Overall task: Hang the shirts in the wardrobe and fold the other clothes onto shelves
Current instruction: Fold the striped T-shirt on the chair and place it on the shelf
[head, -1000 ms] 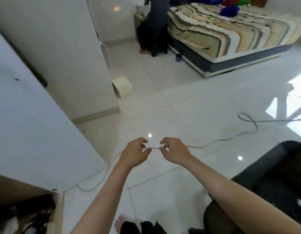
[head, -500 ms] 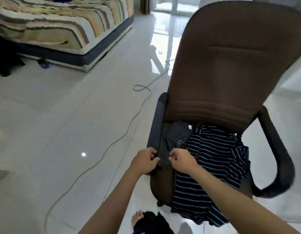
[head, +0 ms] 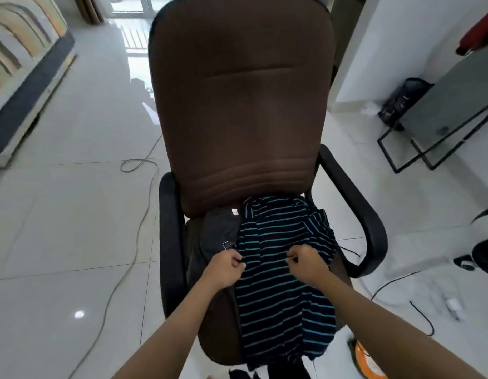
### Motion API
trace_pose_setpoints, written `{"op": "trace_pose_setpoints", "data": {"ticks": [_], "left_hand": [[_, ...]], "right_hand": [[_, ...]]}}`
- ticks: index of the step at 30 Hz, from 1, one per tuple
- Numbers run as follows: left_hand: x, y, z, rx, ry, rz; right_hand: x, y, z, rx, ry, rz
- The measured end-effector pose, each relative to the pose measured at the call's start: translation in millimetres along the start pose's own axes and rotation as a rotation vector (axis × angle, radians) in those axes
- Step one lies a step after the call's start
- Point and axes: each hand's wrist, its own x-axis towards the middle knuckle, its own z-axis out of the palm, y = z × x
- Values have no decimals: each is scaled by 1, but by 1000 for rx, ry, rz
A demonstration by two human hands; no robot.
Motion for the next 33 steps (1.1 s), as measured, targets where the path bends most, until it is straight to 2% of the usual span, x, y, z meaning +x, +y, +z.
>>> {"op": "trace_pose_setpoints", "data": {"ticks": [8, 13, 17, 19, 22, 25, 30, 33], "left_hand": [[111, 31, 22, -29, 7, -182], [190, 36, 28, 92, 34, -200], [242, 40, 28, 204, 158, -216], [261, 42, 27, 219, 163, -261], [284, 37, 24, 159, 129, -342], [301, 36, 21, 69, 118, -348], [310, 45, 26, -169, 245, -331], [304, 49, 28, -224, 206, -301]], "right_hand": [[125, 53, -52, -62, -25, -30], [205, 79, -65, -65, -1, -28], [251, 99, -65, -78, 119, -29], [267, 108, -64, -121, 184, -26], [288, 119, -63, -116, 212, 36], [303, 130, -63, -13, 122, 44], [311, 141, -64, 164, 64, -20], [306, 138, -66, 4, 39, 62]]}}
